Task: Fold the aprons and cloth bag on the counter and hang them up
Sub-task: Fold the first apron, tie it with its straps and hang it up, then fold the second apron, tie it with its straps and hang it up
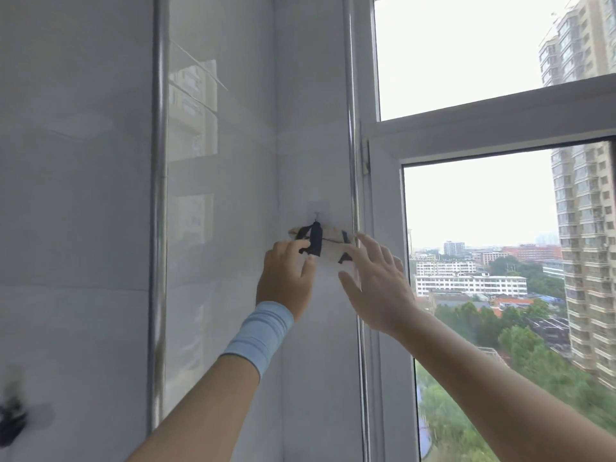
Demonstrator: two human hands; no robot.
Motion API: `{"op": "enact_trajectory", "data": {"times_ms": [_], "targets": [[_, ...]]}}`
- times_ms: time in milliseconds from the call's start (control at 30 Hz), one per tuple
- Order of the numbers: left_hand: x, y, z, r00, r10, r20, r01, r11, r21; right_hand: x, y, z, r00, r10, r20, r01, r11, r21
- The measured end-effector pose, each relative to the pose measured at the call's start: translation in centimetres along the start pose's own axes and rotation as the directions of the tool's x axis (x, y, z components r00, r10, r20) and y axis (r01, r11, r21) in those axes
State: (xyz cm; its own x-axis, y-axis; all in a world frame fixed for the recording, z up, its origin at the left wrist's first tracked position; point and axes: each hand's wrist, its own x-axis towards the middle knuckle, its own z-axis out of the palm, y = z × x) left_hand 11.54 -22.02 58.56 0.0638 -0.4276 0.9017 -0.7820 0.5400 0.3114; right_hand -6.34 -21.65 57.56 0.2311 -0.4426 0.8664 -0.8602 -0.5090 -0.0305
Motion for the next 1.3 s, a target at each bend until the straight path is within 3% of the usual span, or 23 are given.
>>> {"op": "enact_trajectory", "data": {"times_ms": [100,200,333,500,633,833,1000,1100,1233,1300], "targets": [[-5.5,0.8,1.6,0.997,-0.028,0.074,0.033,0.997,-0.066,-6.1,0.6,0.7,0.996,0.019,0.088,-0.02,1.0,0.016],[-11.7,1.6,3.9,0.967,-0.081,0.243,0.097,0.994,-0.057,-12.4,1.9,1.9,0.971,0.076,0.227,-0.093,0.993,0.067],[-20.6,3.1,6.7,0.849,-0.218,0.482,0.245,0.969,0.008,-21.9,3.7,3.2,0.868,0.16,0.47,-0.245,0.961,0.126],[-33.7,5.1,9.7,0.608,-0.351,0.712,0.317,0.93,0.187,-35.1,5.8,4.6,0.679,0.214,0.702,-0.403,0.908,0.113],[-44.9,6.4,11.4,0.356,-0.432,0.828,0.36,0.882,0.305,-47.2,6.8,5.7,0.441,0.2,0.875,-0.438,0.899,0.016],[-59.1,8.1,11.5,0.001,-0.508,0.861,0.304,0.82,0.484,-63.8,4.4,6.0,0.094,0.174,0.98,-0.439,0.891,-0.116],[-66.8,8.6,11.2,-0.266,-0.499,0.825,0.09,0.839,0.536,-71.6,2.3,4.4,-0.12,0.133,0.984,-0.386,0.907,-0.169],[-69.4,8.3,11.0,-0.265,-0.482,0.835,-0.005,0.866,0.499,-74.7,3.5,3.3,-0.116,0.179,0.977,-0.286,0.936,-0.206],[-71.5,7.9,9.9,-0.131,-0.493,0.86,-0.088,0.87,0.485,-76.3,5.7,1.6,-0.103,0.323,0.941,-0.236,0.911,-0.338],[-72.7,7.8,8.8,-0.147,-0.538,0.83,-0.14,0.842,0.52,-75.9,5.3,1.2,-0.061,0.44,0.896,-0.155,0.883,-0.444]]}}
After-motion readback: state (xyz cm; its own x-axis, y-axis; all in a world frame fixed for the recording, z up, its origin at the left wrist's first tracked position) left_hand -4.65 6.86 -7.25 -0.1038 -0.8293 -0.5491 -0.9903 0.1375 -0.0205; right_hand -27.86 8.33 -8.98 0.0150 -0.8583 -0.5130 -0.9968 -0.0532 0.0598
